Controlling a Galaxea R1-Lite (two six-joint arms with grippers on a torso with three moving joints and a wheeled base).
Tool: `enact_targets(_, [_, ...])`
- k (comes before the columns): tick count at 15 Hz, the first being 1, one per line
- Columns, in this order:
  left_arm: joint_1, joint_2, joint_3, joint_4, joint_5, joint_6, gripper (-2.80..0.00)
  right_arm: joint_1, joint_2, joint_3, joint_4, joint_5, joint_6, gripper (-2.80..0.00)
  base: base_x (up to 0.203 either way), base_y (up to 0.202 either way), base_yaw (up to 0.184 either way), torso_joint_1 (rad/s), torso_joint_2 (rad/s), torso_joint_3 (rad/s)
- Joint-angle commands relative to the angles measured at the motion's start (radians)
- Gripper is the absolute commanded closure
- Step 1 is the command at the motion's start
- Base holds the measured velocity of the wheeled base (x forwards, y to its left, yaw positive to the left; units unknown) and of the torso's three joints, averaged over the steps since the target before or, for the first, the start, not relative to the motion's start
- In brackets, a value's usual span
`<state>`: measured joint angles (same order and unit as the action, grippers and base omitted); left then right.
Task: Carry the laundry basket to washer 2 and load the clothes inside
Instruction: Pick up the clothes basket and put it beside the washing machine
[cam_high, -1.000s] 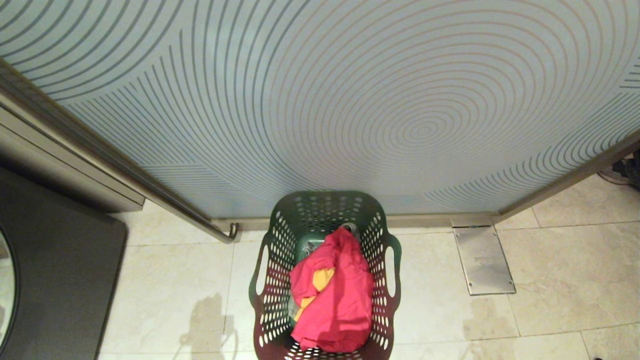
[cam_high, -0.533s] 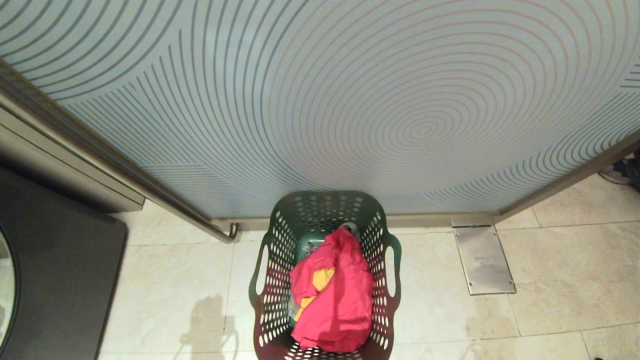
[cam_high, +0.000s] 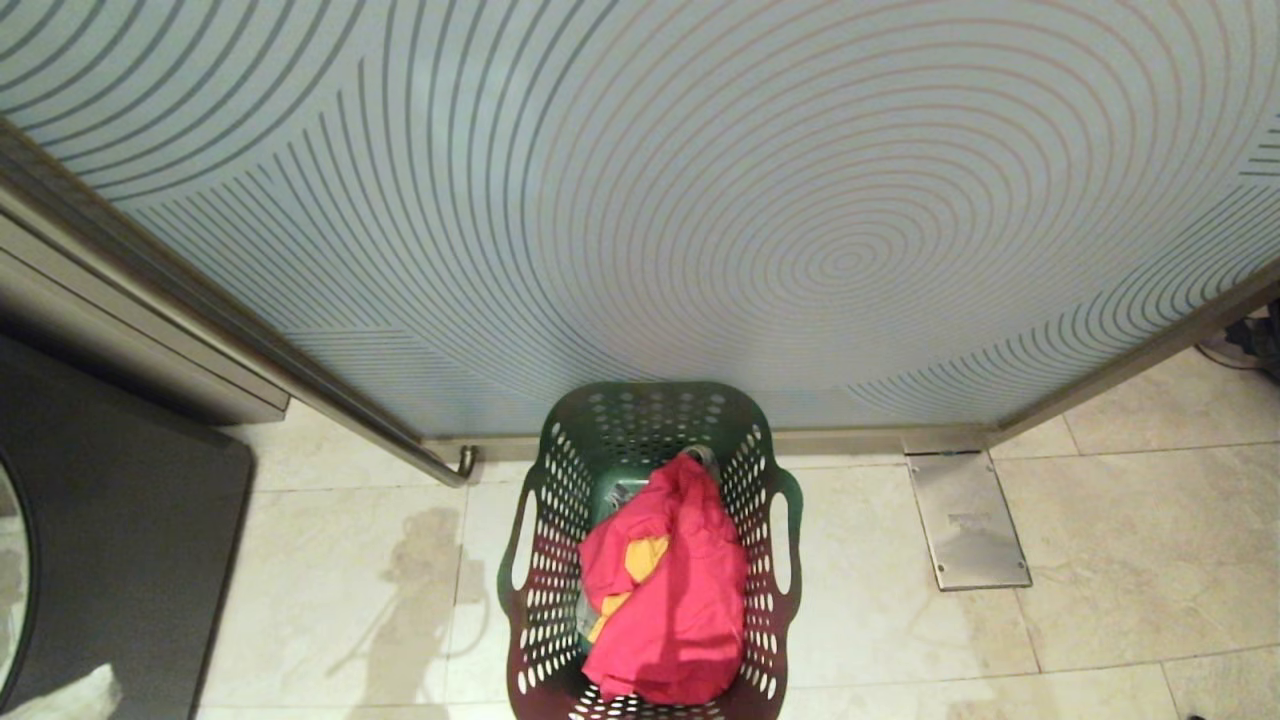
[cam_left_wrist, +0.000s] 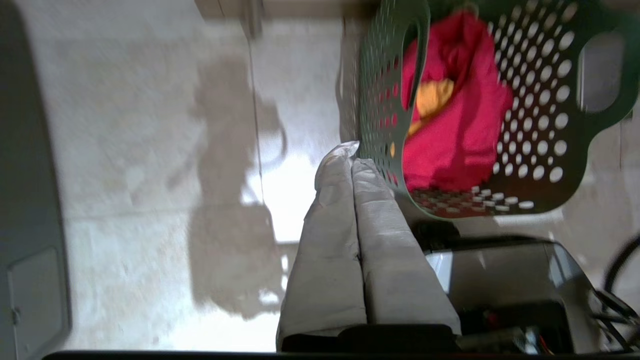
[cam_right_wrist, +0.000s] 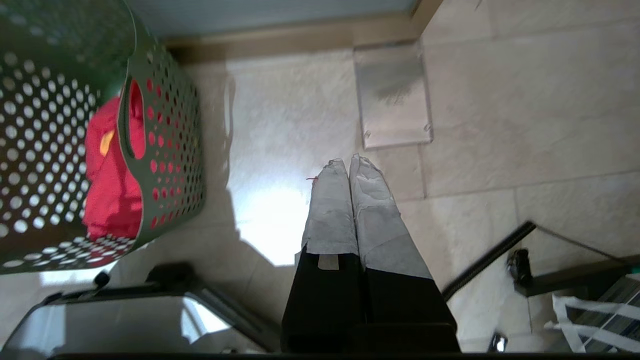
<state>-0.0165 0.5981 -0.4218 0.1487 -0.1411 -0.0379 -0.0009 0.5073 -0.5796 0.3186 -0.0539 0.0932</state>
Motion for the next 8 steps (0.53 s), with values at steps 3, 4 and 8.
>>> enact_targets(3, [-0.044,0.55,-0.128,-0.08,-0.017,-0.002,-2.8,0.002,0.546,-0.167,-0.092,0.047,0.049,-2.8,0.0,0.0,0.0,0.0,0.0,0.0])
enact_targets(4, [-0.086,0.61,-0.169,-0.096,0.006,-0.002,-2.8,0.006,0.621,-0.201,-0.109,0.074,0.078,-2.8,0.0,0.0,0.0,0.0,0.0,0.0])
enact_targets(8, [-0.25,0.782,-0.292,-0.124,0.141,-0.087,-2.8,0.071,0.873,-0.305,-0.206,0.152,0.253,-2.8,0.0,0.0,0.0,0.0,0.0,0.0])
